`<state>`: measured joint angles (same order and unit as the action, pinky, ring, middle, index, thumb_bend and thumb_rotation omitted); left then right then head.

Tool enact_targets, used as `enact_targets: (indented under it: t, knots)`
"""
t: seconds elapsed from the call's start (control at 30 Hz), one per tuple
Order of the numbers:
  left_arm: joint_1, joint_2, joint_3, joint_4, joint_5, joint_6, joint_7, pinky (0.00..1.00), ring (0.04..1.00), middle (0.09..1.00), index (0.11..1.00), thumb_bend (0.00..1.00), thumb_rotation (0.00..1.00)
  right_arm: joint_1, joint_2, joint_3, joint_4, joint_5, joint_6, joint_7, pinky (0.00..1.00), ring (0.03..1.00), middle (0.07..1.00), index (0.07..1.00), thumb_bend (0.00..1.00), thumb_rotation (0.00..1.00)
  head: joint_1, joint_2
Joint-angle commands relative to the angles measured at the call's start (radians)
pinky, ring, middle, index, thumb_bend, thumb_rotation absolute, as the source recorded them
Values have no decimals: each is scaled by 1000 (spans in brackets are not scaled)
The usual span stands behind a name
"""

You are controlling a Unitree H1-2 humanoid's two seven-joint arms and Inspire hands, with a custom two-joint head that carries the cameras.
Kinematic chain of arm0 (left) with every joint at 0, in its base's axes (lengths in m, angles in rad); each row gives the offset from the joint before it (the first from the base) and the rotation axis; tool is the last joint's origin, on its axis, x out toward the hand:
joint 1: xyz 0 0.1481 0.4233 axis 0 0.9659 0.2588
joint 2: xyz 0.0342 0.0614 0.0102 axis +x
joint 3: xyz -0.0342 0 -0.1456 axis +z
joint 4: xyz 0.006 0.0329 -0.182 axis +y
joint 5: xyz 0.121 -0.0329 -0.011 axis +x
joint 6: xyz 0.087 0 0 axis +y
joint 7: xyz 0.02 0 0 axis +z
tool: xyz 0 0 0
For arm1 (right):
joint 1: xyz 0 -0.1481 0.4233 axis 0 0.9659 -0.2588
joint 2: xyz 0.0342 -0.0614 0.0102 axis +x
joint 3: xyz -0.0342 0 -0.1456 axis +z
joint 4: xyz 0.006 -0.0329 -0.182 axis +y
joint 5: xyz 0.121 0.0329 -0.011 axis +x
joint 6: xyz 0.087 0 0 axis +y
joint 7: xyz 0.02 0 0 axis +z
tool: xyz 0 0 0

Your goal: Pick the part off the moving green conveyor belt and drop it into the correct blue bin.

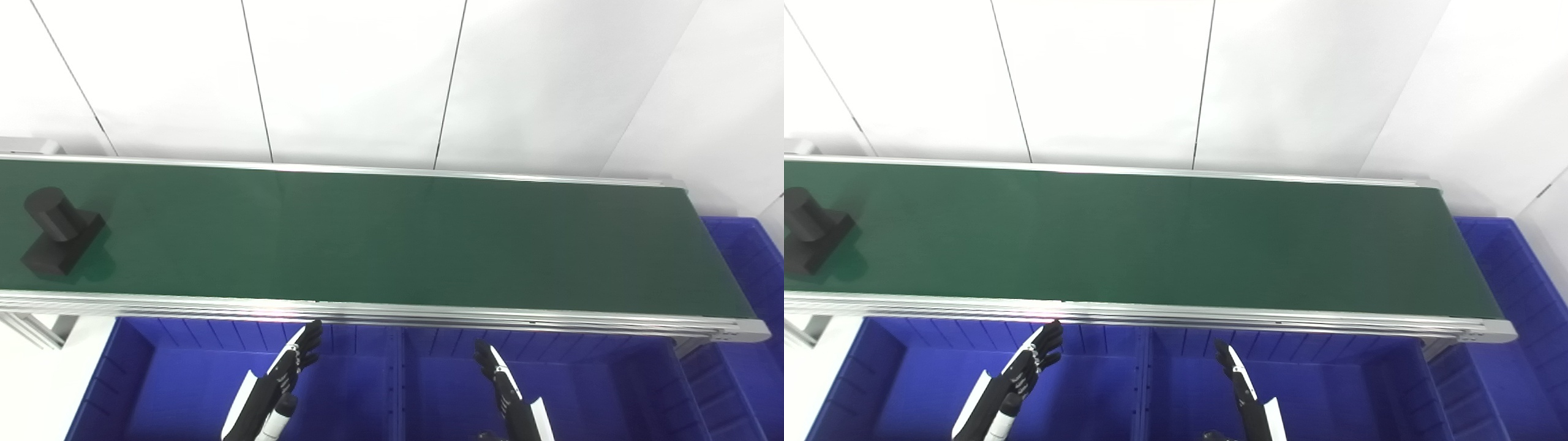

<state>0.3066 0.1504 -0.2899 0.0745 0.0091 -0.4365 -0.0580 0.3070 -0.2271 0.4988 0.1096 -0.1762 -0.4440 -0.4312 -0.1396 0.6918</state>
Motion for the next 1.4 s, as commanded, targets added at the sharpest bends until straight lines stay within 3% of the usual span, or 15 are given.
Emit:
enact_targets:
  t: [0.0,0.2,0.87,1.1,1.37]
  knots:
    - [-2,-14,11,-36,-13,-33,-21,898,940,950,938,775,1000,1,2,-6,-28,-15,-26,-9,920,934,944,939,956,977,-1,10]
    - [-1,-26,33,-46,-20,-33,-51,896,936,949,935,741,1000,3,7,-11,-45,0,-26,8,923,925,944,938,928,953,-4,33]
    - [4,-43,63,-52,-10,-33,-83,888,933,944,932,751,999,7,20,-32,-47,7,-26,43,924,930,950,948,905,943,-8,34]
    - [3,-43,57,-39,4,-33,-78,881,928,941,925,755,1000,7,18,-29,-34,-2,-26,28,918,928,945,940,918,955,18,3]
    - [-5,-44,29,1,50,-33,-34,869,921,931,907,798,1000,0,2,-22,3,9,-26,19,926,929,942,946,935,969,98,-60]
